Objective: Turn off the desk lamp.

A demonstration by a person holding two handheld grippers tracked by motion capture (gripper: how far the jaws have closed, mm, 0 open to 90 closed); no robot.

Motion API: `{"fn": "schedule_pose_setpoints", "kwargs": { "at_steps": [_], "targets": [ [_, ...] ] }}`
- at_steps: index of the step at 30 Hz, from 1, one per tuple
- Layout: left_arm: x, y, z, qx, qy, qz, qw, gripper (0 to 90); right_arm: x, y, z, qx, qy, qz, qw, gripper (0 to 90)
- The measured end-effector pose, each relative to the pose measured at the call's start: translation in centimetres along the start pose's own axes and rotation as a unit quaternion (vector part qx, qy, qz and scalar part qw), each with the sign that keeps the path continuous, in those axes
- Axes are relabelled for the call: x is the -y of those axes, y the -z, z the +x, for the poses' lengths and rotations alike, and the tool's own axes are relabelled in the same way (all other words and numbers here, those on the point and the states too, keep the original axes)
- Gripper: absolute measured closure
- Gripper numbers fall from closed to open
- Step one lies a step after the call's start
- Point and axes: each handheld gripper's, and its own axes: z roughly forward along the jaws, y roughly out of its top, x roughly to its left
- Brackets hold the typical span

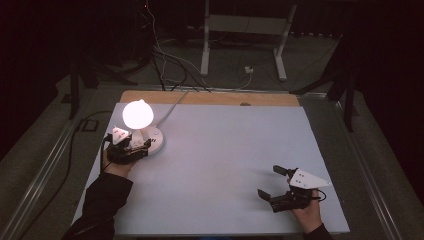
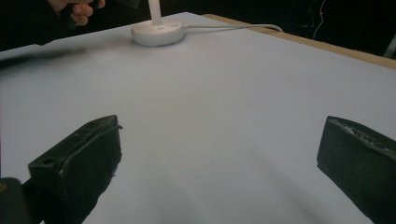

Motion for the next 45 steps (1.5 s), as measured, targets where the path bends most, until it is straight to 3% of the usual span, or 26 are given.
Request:
{"fn": "schedule_pose_setpoints", "kwargs": {
  "at_steps": [5,11,23,31,45],
  "targets": [
    [0.2,-0.5,-0.4,-0.009,-0.013,0.013,0.9998,44.8,0.0,0.0,0.0,0.000,-0.001,-0.001,1.0000,0.0],
    [0.3,-0.9,-0.5,-0.004,-0.020,0.016,0.9997,64.9,0.0,0.0,0.0,-0.002,-0.002,-0.001,1.0000,0.0],
    [0.5,-1.7,-0.7,0.009,-0.036,0.035,0.9987,89.7,0.0,-0.1,-0.1,-0.002,-0.003,0.000,1.0000,0.0],
    [0.7,-2.5,-0.5,0.016,-0.038,0.055,0.9977,90.0,0.0,-0.1,-0.1,-0.004,-0.001,0.001,1.0000,0.0],
    [1.1,-2.9,-0.4,0.019,-0.040,0.062,0.9971,90.0,0.0,-0.1,-0.1,-0.005,-0.003,0.002,1.0000,0.0]
  ]
}}
